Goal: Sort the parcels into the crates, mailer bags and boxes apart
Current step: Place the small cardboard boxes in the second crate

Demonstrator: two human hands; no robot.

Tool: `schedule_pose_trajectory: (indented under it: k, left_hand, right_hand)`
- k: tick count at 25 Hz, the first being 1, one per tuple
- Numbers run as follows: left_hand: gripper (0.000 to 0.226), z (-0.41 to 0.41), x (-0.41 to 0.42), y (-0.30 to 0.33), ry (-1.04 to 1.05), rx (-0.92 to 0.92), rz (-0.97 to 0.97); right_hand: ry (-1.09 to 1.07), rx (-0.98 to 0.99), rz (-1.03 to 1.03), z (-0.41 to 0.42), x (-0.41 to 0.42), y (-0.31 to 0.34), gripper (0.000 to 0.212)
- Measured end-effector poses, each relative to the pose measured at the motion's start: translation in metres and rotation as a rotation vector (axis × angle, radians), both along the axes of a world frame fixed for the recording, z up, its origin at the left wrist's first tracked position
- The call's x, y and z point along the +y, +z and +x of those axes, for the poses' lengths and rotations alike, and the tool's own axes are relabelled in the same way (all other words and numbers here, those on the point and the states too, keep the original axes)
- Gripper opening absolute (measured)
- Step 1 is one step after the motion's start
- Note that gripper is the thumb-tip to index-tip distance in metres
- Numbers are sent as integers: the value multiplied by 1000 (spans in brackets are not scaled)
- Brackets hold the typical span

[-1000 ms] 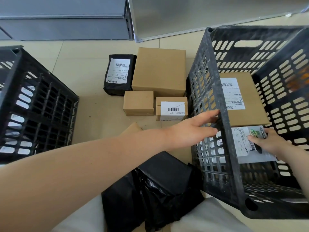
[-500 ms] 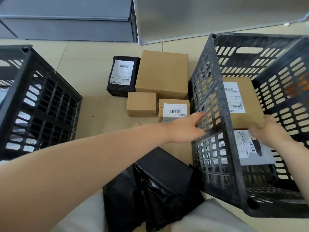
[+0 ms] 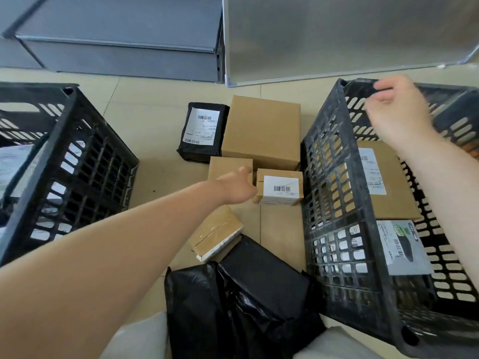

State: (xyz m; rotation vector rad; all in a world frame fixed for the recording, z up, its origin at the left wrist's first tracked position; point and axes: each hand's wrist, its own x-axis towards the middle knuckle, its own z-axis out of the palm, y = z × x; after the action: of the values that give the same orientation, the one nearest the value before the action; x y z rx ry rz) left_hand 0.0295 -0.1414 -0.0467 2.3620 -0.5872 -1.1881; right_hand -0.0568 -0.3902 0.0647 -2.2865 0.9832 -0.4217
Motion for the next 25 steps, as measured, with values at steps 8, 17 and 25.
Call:
schedule_pose_trajectory:
  k: [8,17,25]
  left_hand:
    - [64,46,54,-48,257,-89,143]
    - [72,48,59,-82,394,-7,10]
    - [81,42,51,-91,292,-120,38]
  right_hand:
    - [365,370,1,60,71,-70,49]
    - [540,1045,-120,50,81,-185,110]
    - [620,1010,-406,34,78,-200,93]
